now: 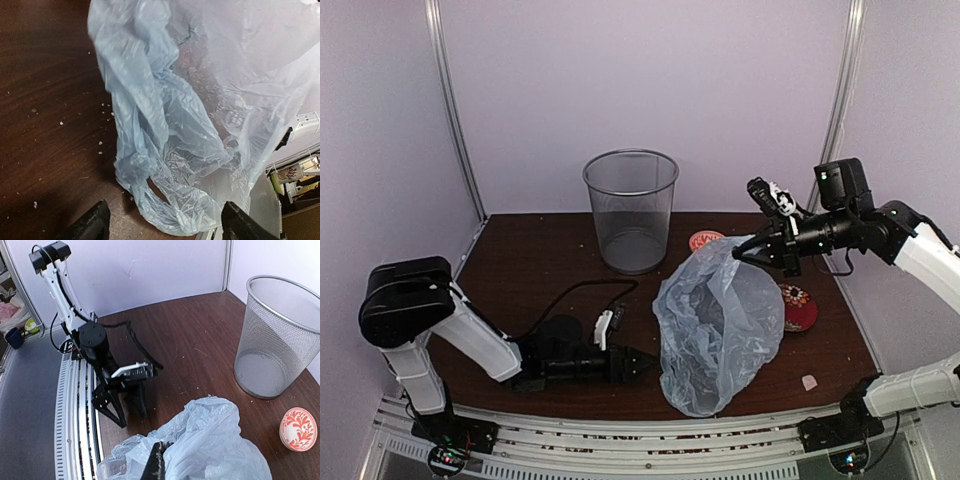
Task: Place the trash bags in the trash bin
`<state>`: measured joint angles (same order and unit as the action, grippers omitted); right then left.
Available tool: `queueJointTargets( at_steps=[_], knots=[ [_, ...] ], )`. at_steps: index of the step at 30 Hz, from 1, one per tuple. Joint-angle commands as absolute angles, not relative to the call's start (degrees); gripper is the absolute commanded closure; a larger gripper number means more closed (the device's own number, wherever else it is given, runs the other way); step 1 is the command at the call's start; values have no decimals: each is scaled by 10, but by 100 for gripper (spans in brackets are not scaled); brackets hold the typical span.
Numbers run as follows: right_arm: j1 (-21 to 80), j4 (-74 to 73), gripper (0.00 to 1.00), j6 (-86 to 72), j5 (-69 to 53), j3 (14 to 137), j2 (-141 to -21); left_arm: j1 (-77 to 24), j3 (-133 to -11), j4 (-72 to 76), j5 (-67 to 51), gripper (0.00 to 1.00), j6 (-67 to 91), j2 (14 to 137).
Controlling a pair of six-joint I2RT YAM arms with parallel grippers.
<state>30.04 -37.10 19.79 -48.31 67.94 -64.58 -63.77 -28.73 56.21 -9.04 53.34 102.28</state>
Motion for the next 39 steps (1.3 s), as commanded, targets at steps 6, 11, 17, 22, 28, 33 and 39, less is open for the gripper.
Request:
queueJointTargets(
  at_steps=[6,11,17,22,28,33,39],
  knots=[
    [304,-304,100,137,-499,714,-682,-631,-322,700,-67,23,608,1142],
    [304,-325,100,145,-528,723,-668,-620,-327,705,-45,24,618,1165],
    [304,-362,100,164,-563,749,-650,-612,-320,726,-28,28,642,1187],
    [303,-396,100,201,-573,771,-644,-610,-314,704,-11,24,619,1169],
    [302,-403,100,208,-582,769,-642,-601,-289,718,9,24,603,1144],
    [302,-397,100,207,-589,755,-640,-596,-328,749,-42,32,575,1171],
    [301,-394,100,208,-577,744,-632,-596,-388,746,-100,59,574,1213]
  ],
)
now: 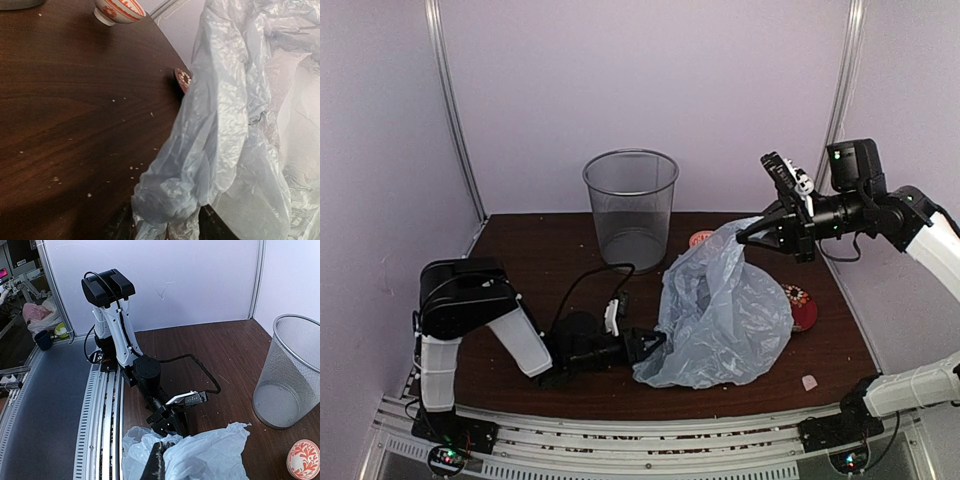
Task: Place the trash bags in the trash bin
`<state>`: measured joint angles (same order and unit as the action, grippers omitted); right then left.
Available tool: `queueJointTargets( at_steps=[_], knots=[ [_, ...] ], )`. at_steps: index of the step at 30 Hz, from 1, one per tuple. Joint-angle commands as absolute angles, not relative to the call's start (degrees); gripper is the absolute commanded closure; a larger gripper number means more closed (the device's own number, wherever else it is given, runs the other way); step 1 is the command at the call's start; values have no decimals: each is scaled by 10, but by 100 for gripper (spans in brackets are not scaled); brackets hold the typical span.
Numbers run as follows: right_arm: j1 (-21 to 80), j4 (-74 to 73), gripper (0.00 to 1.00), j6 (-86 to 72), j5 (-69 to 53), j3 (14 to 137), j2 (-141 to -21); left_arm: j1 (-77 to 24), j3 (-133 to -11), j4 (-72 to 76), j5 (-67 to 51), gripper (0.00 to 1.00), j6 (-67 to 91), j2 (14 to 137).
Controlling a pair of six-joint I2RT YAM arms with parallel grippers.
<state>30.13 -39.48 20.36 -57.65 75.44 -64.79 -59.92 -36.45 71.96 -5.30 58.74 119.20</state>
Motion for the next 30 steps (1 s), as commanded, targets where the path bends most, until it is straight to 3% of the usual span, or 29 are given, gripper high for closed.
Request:
queueJointTargets(
  at_steps=[1,6,7,14,19,24,30],
  knots=[
    [301,-395,100,209,-574,741,-631,-596,-389,748,-104,64,575,1214],
    [300,-391,100,216,-545,715,-621,-594,-364,772,-97,96,584,1197],
    [299,-389,100,215,-538,707,-620,-594,-352,775,-94,98,585,1187],
    [276,-348,100,158,-512,674,-624,-587,-263,737,-55,100,561,1057],
    [258,-313,100,90,-378,681,-658,-587,-269,465,24,100,466,853],
    [250,-318,100,62,-296,787,-731,-583,-454,147,166,100,291,696],
    [249,-233,100,26,-366,1087,-760,-608,-929,-41,160,100,96,779]
  ],
)
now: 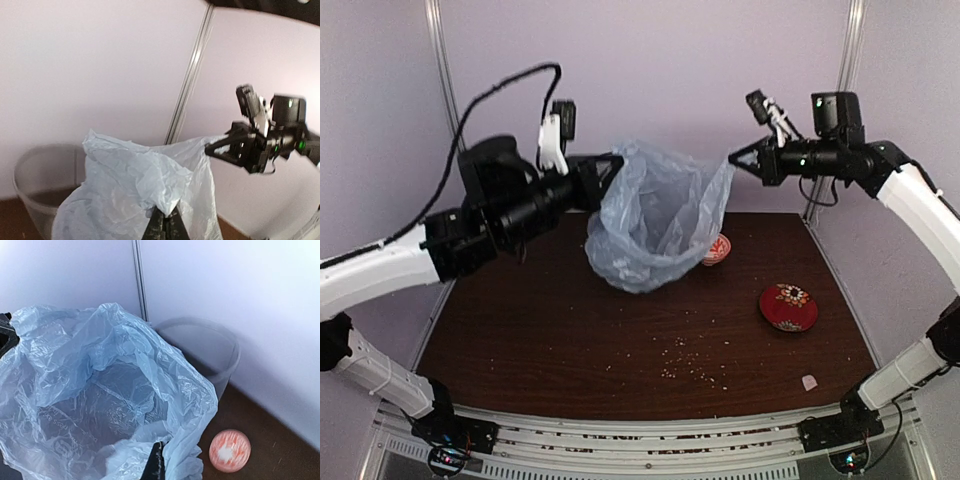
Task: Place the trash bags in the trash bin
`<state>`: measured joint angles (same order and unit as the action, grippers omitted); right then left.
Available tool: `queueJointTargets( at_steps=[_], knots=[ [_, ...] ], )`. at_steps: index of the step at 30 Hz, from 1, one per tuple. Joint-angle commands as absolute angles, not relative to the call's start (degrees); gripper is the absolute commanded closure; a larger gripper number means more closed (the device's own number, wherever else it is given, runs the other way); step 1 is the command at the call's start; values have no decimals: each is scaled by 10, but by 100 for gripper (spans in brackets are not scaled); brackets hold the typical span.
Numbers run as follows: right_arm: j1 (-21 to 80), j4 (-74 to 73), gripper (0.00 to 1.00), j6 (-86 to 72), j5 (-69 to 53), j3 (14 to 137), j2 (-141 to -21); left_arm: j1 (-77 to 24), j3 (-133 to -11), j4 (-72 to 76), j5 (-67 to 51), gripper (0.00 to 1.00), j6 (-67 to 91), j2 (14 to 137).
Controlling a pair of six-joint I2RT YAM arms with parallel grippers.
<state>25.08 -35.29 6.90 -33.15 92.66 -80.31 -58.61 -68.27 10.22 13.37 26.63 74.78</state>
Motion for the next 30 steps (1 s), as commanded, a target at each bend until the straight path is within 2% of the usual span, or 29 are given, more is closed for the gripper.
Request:
queueJointTargets(
  at_steps=[1,4,6,8,11,13,15,18,24,28,30],
  knots=[
    [249,-215,100,18,-399,1120,-753,-635,-988,-46,172,100,58,788],
    [249,-249,100,30,-517,1229,-751,-781,-1102,-39,249,100,-121,803],
    [249,-281,100,64,-565,1201,-732,-863,-1078,-29,281,100,-186,799],
    [253,-327,100,132,-549,1087,-702,-878,-962,-24,330,100,-176,784],
    [255,-365,100,233,-468,815,-638,-866,-667,12,432,100,-89,773],
    [257,-390,100,282,-447,656,-598,-867,-543,-21,367,100,64,784],
    [261,-422,100,318,-462,557,-563,-879,-472,-4,310,100,168,781],
    [262,-463,100,338,-492,532,-526,-902,-463,0,308,100,209,753],
    [262,-505,100,345,-525,564,-512,-899,-516,-17,347,100,150,695],
    [261,-472,100,304,-544,590,-527,-858,-560,-46,355,100,151,682],
    [262,-407,100,226,-520,633,-544,-805,-610,-85,339,100,171,686]
  ],
)
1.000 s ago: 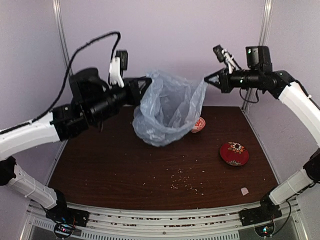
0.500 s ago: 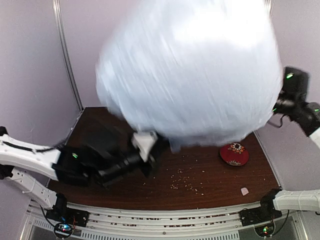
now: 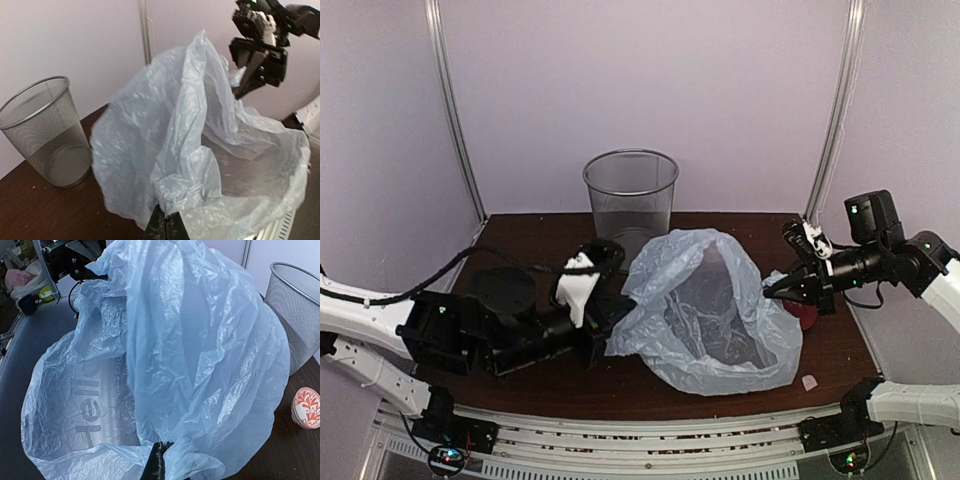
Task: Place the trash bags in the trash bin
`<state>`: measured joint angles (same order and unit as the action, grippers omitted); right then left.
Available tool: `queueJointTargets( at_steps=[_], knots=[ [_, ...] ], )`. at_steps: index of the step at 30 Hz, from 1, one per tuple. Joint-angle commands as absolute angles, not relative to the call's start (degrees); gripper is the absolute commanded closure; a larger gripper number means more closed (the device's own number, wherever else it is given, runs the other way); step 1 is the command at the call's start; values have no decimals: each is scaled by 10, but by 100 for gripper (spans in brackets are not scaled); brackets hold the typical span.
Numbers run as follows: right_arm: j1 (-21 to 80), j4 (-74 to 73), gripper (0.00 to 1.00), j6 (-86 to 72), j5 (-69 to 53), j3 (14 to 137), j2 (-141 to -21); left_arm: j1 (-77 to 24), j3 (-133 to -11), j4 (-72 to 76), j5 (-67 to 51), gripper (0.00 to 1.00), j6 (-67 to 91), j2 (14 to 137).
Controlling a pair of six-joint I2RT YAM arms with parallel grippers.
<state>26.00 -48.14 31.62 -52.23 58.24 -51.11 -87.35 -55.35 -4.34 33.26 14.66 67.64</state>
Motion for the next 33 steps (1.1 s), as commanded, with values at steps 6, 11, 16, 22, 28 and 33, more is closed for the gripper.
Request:
queueJointTargets(
  at_steps=[6,11,16,22,28,33],
  knots=[
    [252,-301,100,57,-469,851,-684,-676,-830,-184,197,100,172,753],
    [240,-209,100,-58,-518,864,-703,-676,-888,-215,207,100,176,776],
    [240,-216,100,-37,-495,747,-671,-676,-772,-206,179,100,214,740],
    [239,-178,100,-39,-609,597,-619,-676,-691,-200,92,100,257,730],
    [232,-209,100,-43,-583,725,-670,-674,-807,-216,146,100,195,780],
    [230,-168,100,-26,-348,849,-735,-653,-966,-160,262,100,87,877]
  ],
)
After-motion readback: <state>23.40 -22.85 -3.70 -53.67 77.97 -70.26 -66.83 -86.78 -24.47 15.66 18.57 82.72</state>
